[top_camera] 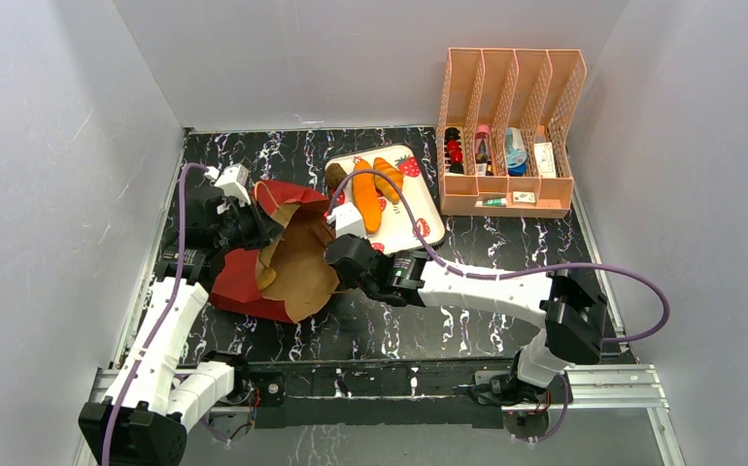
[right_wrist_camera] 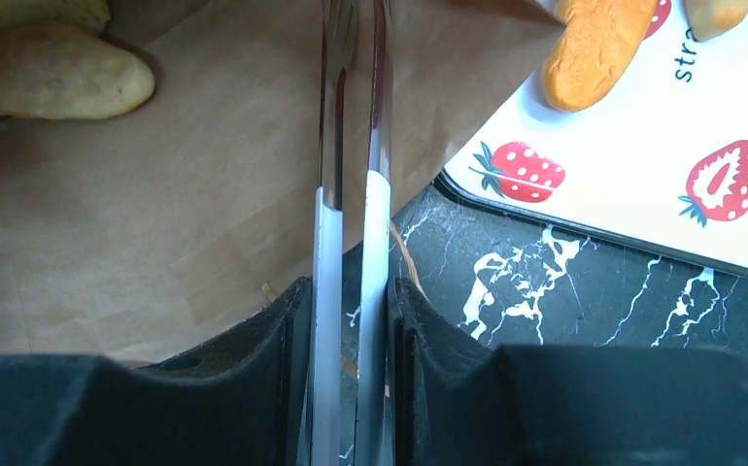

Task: Take the fake bread out of the paper bag
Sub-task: Take out the fake bread from the paper bag.

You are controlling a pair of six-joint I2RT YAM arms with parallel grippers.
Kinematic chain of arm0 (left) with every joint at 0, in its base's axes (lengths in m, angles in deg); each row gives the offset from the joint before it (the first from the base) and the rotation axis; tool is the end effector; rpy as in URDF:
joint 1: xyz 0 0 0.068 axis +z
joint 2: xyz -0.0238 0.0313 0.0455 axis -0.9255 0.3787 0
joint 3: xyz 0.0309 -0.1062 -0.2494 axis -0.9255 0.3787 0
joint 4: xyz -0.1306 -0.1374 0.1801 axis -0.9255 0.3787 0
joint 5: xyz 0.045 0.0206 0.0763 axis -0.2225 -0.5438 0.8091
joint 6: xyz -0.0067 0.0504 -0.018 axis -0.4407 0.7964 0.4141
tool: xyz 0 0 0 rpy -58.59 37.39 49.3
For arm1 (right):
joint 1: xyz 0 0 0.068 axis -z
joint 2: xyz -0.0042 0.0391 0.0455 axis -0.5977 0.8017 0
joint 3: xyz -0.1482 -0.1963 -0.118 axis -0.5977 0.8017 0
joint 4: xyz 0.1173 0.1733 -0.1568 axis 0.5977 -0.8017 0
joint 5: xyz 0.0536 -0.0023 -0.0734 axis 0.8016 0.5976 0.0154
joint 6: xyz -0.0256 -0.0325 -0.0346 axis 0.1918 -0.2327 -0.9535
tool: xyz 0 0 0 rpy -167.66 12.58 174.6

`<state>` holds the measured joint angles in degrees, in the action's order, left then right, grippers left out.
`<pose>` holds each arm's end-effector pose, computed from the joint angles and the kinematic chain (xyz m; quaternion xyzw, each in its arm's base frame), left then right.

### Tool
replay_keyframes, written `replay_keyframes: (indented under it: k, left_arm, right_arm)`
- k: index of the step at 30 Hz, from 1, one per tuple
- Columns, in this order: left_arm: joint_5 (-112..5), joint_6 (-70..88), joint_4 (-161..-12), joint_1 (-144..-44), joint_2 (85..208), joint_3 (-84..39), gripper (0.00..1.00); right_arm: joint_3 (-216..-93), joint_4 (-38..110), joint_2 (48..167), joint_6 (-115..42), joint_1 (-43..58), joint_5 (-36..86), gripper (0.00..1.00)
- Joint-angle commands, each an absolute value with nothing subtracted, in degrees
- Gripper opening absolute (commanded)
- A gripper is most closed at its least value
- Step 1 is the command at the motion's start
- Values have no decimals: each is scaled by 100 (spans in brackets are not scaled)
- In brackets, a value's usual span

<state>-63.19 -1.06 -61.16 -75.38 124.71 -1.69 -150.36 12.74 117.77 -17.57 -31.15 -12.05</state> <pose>0.2053 -0.0386 0.3296 -0.0220 0.8409 -0.2621 0.4731 0.1491 0.3198 0.2791 -0.2259 0.8660 0.1159 0.4309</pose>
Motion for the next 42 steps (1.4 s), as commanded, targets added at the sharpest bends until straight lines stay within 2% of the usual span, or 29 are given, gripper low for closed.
replay_keyframes:
  k: [1,8,15,20,38,42]
  left_arm:
    - [-6302,-128,-6235,-7546,12418,-116,0]
    - [-6370,-9,-6232,-7548,12532,-116,0]
    - [-6562,133,-6242,-7548,12717,-197,0]
    - [-6708,221,-6118,-7548,12962,-426,0]
    - [-6942,191,-5938,-7548,13070,-511,0]
    - [-6961,225,-5810,-7549,13102,-591,0]
  right_arm:
    - [-15123,1470,11567,-1721,-3099,-1047,0]
    - [-15224,1494,11663,-1707,-3097,-696,0]
    - [-15397,1781,12009,-1766,-3106,-296,13]
    - [-15513,2006,12192,-1907,-3110,-143,17]
    - [-15527,2972,12595,-2377,-3255,-186,22]
    - [-15598,3205,12994,-2447,-3280,-299,22]
